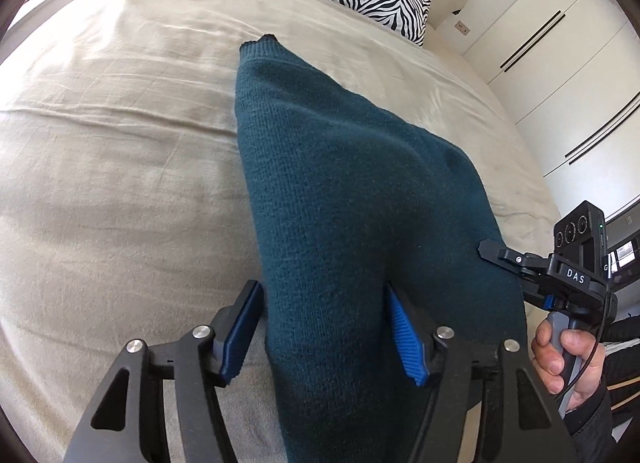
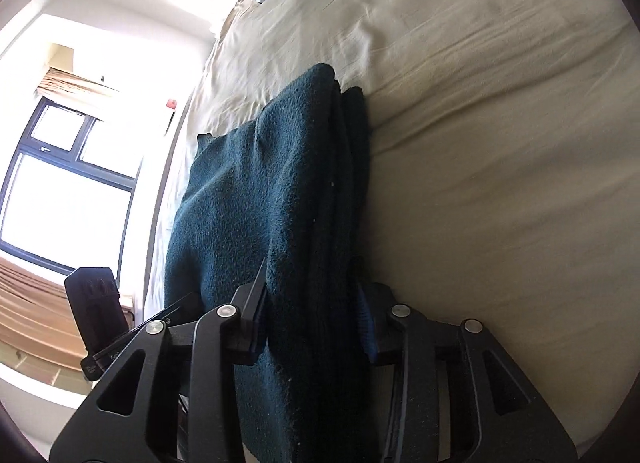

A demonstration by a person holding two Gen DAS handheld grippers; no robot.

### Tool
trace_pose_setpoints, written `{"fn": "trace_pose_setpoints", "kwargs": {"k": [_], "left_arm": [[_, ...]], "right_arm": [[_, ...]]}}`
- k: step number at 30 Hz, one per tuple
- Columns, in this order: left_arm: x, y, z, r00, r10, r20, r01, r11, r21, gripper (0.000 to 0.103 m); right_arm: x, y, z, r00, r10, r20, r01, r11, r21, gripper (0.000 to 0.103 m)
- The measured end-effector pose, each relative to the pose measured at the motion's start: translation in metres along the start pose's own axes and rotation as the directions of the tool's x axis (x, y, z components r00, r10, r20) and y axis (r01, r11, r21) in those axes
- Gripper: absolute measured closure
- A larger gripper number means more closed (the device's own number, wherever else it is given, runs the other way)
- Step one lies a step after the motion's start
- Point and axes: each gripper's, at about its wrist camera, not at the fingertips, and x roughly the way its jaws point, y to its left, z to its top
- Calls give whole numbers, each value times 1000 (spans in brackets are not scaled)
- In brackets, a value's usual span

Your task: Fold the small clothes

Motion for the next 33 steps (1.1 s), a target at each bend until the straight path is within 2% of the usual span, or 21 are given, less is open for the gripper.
{"fn": "trace_pose_setpoints", "kwargs": {"k": [2,5,7,9,12,15,17,19,22,25,28,30,33], "left_arm": [[-14,-5,-3,999,48,21,-48,999,9,37],[-40,-18,-3,985,132,111,-138,989,46,37],[-52,-30,3,977,139,160,-152,985,76,37],[-55,-45,12,971,141,191,-166,978,123,37],[-34,-55,23,973,158,169,-187,967,173,37],[4,-61,31,969,223,109,-240,955,176,37],[16,-64,29,963,248,107,-265,944,197,37],[19,-66,27,960,256,111,-275,938,213,34],[23,-69,28,957,268,108,-287,929,233,33],[24,-69,28,956,272,108,-290,927,238,32],[25,-69,28,957,269,110,-288,928,236,32],[26,-69,28,956,270,111,-290,927,236,32],[26,-68,28,956,270,111,-289,928,236,32]], "right_arm": [[-8,7,5,999,-48,21,48,999,-2,61],[-28,18,13,991,-116,73,117,993,-9,60],[-37,29,26,988,-111,109,114,993,-26,59],[-41,40,37,990,-62,126,67,997,-40,59],[-30,59,54,995,10,102,-3,997,-71,59],[3,64,59,998,-4,57,8,997,-72,60],[19,52,62,999,-36,35,37,998,-42,61],[28,39,62,999,-1,39,3,1000,-27,65],[27,25,60,997,60,49,-60,998,-2,67],[20,28,60,997,42,57,-42,999,-2,67],[5,36,54,996,40,77,-40,999,-2,63],[-7,44,44,995,64,75,-62,998,-27,63],[-12,56,23,997,59,39,-55,995,-83,63]]}}
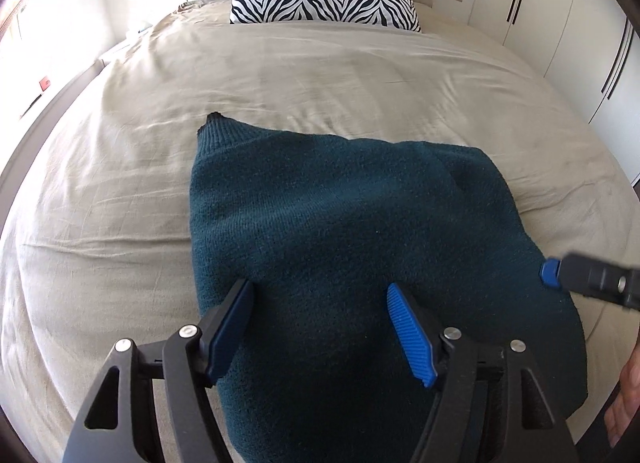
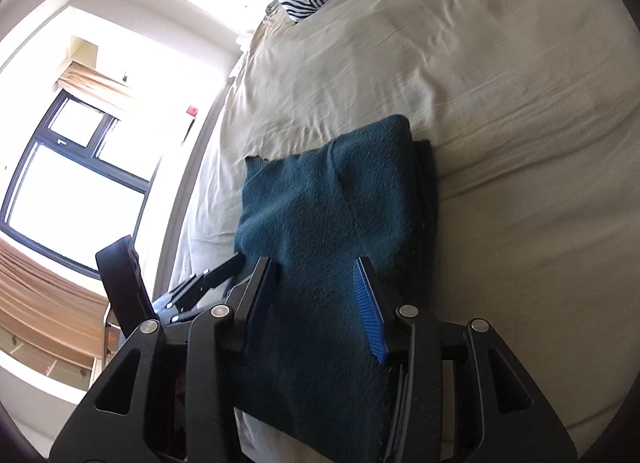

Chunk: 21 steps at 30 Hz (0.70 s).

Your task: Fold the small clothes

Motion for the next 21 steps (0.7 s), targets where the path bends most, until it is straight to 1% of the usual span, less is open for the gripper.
{"fn": "trace_pose_setpoints", "kwargs": {"k": [2,3,6,8,10,12,14,16,17,18,19,20,21], "left_arm": [[0,0,0,1000,1,1,-1,1000,3,32],[0,-1,0,1000,2,3,-2,1000,5,32],[0,1,-2,1000,0,10,-1,1000,5,32],[-2,2,-3,1000,-1,19,1,1000,0,32],[-9,2,-6,999,-6,45,6,1000,-10,32],[-22,2,-13,997,0,74,2,1000,-19,33],[-41,2,-23,991,11,130,-8,1000,-29,32],[-61,4,-36,983,11,184,-2,999,-51,31],[-74,7,-43,975,12,222,3,998,-64,29],[-87,9,-50,964,27,265,-6,997,-77,23],[-103,10,-58,948,55,312,-28,996,-90,17],[-120,12,-65,927,90,364,-56,993,-103,5],[-136,13,-72,902,120,414,-80,990,-114,0]], "right_arm": [[4,0,-15,998,-56,-21,55,998,-43,63],[7,-4,-21,998,-58,-25,56,997,-48,63],[4,-16,-32,1000,-10,-4,9,1000,-18,64],[-1,-17,-36,1000,-15,7,15,1000,-21,64],[-10,-12,-41,998,-54,24,55,997,-53,64],[-23,-5,-49,990,-126,61,132,987,-95,62],[-40,3,-56,969,-217,117,232,963,-134,62],[-61,12,-64,946,-265,189,296,941,-163,62],[-74,17,-68,932,-277,234,321,931,-175,61],[-85,24,-72,912,-293,288,353,917,-186,58],[-98,33,-76,882,-311,354,394,898,-194,55],[-110,43,-80,848,-323,420,433,880,-197,44],[-124,53,-86,808,-325,491,467,862,-198,29]]}}
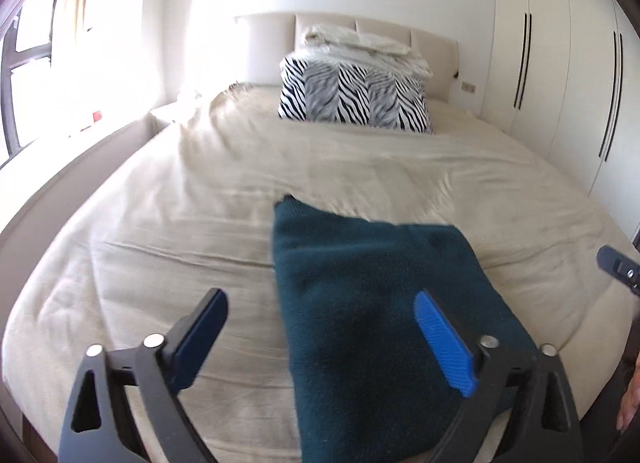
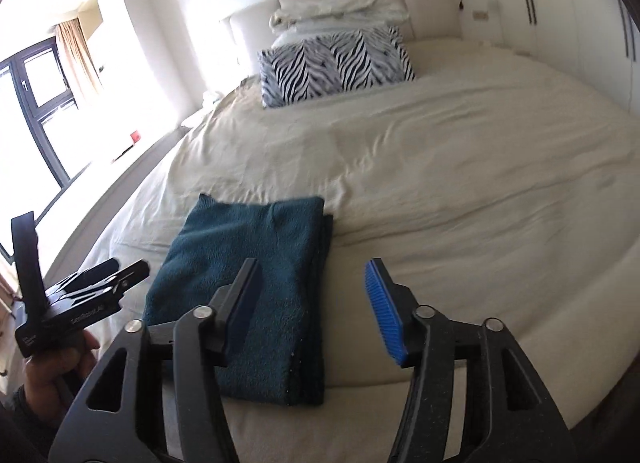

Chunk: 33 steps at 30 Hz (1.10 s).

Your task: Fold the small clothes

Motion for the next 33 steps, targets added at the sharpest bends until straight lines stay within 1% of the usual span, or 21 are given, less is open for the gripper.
{"fn": "trace_pose_setpoints", "kwargs": {"k": [1,2,3,5,6,7,9,11,12,13,15,18,19,21,23,24,26,27,29,31,33], "left_arm": [[-19,3,2,997,28,66,-28,1000,0,0],[-36,5,4,991,49,121,-50,999,4,0],[-52,6,6,982,75,173,-78,997,10,0],[-78,6,12,961,123,249,-130,991,10,0],[-90,7,16,950,133,284,-141,990,10,0],[-102,7,20,937,139,321,-150,989,8,0],[-126,7,30,909,153,387,-173,985,17,0],[-148,7,40,879,160,448,-187,982,15,0],[-156,8,44,869,172,464,-190,982,-8,0],[-162,11,49,870,178,460,-187,982,-27,0],[-166,13,57,884,168,436,-165,985,-43,0],[-162,10,58,904,192,383,-192,981,-38,0],[-160,7,53,910,208,358,-212,977,-28,0],[-146,3,45,930,230,288,-239,971,-3,0],[-129,3,38,952,222,209,-229,973,7,0],[-121,4,34,958,235,167,-238,971,-1,0],[-100,3,24,962,264,71,-265,964,3,0],[-88,2,16,964,264,14,-264,964,15,0],[-67,4,1,972,209,-103,-210,978,0,0],[-51,6,-15,963,172,-207,-183,982,-37,0],[-42,4,-27,952,166,-258,-181,983,-37,0]], "right_arm": [[-17,4,4,996,-30,83,32,999,-15,23],[-33,10,9,984,-56,171,61,998,-25,10],[-51,15,11,962,-86,261,96,995,-27,0],[-81,26,16,892,-161,423,189,982,-24,0],[-92,32,20,866,-181,466,219,975,-30,0],[-100,37,24,855,-182,486,232,972,-44,0],[-113,44,36,864,-157,479,219,973,-77,0],[-126,48,46,872,-114,477,180,979,-94,0],[-133,50,49,867,-91,489,157,983,-94,0],[-142,53,52,862,-76,502,139,986,-88,0],[-155,56,56,862,-46,505,102,991,-83,0],[-160,59,62,880,-26,474,73,994,-82,0],[-158,61,62,892,-23,451,71,993,-90,0],[-148,66,60,918,-23,396,72,991,-110,0],[-143,70,53,930,-30,367,80,989,-124,0],[-138,73,50,936,-43,348,93,987,-130,0],[-124,75,43,951,-56,303,100,986,-133,0],[-115,76,39,960,-66,273,105,986,-131,0],[-94,77,31,974,-109,198,135,983,-123,0],[-66,74,22,982,-172,84,181,976,-119,0],[-37,67,10,978,-202,-49,196,974,-115,0]]}}
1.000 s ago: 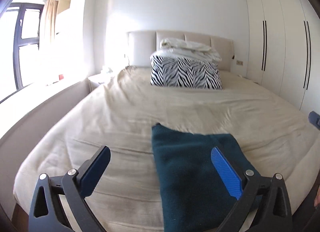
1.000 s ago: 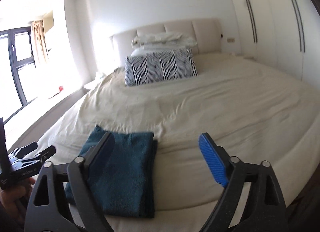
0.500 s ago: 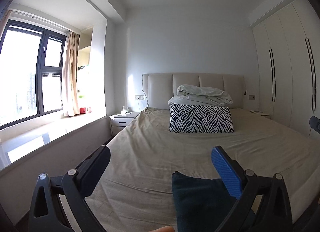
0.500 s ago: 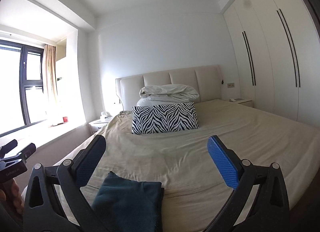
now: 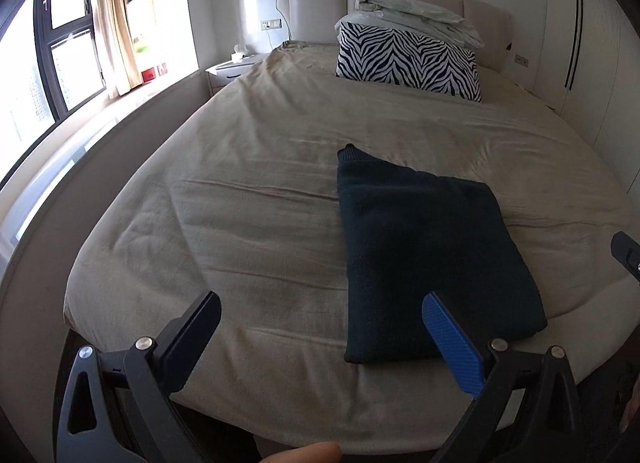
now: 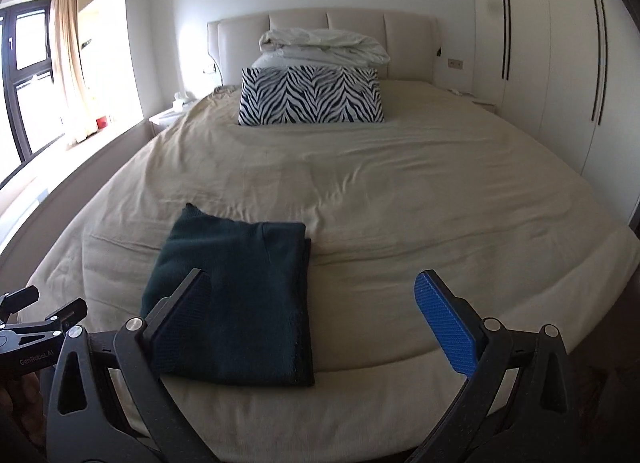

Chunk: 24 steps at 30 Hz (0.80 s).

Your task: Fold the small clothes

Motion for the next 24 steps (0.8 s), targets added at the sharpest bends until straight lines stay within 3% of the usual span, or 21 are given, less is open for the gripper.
{"fn": "trace_pose_setpoints", "kwargs": {"k": [2,5,11,24], "left_arm": [[7,-5,-9,1000,13,-24,-13,1000,18,0],[15,-6,-14,998,8,-55,-7,1000,22,0],[22,-4,-15,997,-10,-83,11,1000,12,0],[28,2,-16,995,-11,-98,11,1000,2,0]], "right_arm": [[19,-1,-12,994,9,-112,-8,1000,10,0],[32,-1,-26,987,2,-163,2,1000,21,0],[45,4,-37,984,-29,-174,25,999,-24,0],[43,11,-40,981,-17,-193,7,999,-50,0]]}}
